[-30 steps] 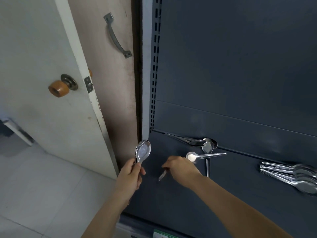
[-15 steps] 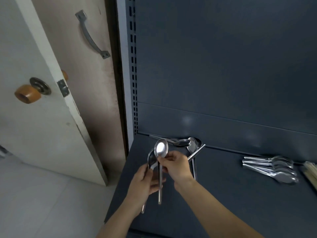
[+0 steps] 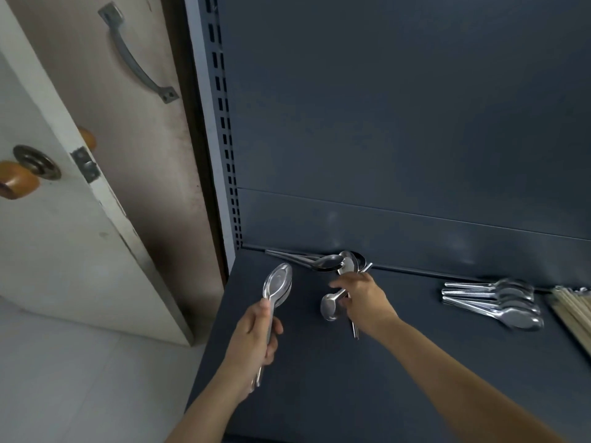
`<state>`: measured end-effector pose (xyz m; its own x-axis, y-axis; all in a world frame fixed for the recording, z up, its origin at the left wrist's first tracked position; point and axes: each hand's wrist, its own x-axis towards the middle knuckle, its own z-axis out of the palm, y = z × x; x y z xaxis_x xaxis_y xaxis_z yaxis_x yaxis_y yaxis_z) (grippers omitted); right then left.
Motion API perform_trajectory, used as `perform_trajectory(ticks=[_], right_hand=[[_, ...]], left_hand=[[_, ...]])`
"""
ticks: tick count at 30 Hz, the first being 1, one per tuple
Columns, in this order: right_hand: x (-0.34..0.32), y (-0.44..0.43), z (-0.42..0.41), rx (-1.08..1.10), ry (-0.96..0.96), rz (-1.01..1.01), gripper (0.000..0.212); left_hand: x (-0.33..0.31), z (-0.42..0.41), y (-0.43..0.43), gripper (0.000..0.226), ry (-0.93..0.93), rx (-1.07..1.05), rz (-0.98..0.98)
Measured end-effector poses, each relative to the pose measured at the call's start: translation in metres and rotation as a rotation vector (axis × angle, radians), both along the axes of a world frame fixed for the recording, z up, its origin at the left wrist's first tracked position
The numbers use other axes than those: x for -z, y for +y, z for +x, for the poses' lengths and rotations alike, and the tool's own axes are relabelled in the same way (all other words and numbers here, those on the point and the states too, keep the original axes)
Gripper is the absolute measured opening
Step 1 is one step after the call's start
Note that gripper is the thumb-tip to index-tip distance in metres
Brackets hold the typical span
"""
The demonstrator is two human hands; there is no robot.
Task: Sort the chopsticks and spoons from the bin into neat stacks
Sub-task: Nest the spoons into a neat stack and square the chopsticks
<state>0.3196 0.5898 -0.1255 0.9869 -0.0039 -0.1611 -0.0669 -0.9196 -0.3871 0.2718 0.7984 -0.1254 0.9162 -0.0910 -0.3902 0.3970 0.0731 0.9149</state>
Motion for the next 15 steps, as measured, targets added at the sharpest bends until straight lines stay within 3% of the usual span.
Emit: perform_trajectory(ticks=[3, 9, 12, 15], right_hand=[[0.006, -0.004, 0.004, -0.194, 0.035, -0.146, 0.035], [0.011, 0.0, 0.012, -0.185, -0.003, -0.215, 0.02], [0.003, -0.002, 0.016, -0.037, -0.017, -0.106, 0.015], [-0.005, -0.01, 0.02, 0.271, -0.053, 0.049, 0.008]], left_hand=[[0.002, 0.003, 0.002, 0.028, 0.006, 0.027, 0.024], [0.004, 0.006, 0.002, 0.019, 0.007, 0.042, 0.037], [0.005, 0.007, 0.002, 0.02, 0.0, 0.04, 0.049], [0.006, 0.009, 0.002, 0.02, 0.002, 0.041, 0.05]])
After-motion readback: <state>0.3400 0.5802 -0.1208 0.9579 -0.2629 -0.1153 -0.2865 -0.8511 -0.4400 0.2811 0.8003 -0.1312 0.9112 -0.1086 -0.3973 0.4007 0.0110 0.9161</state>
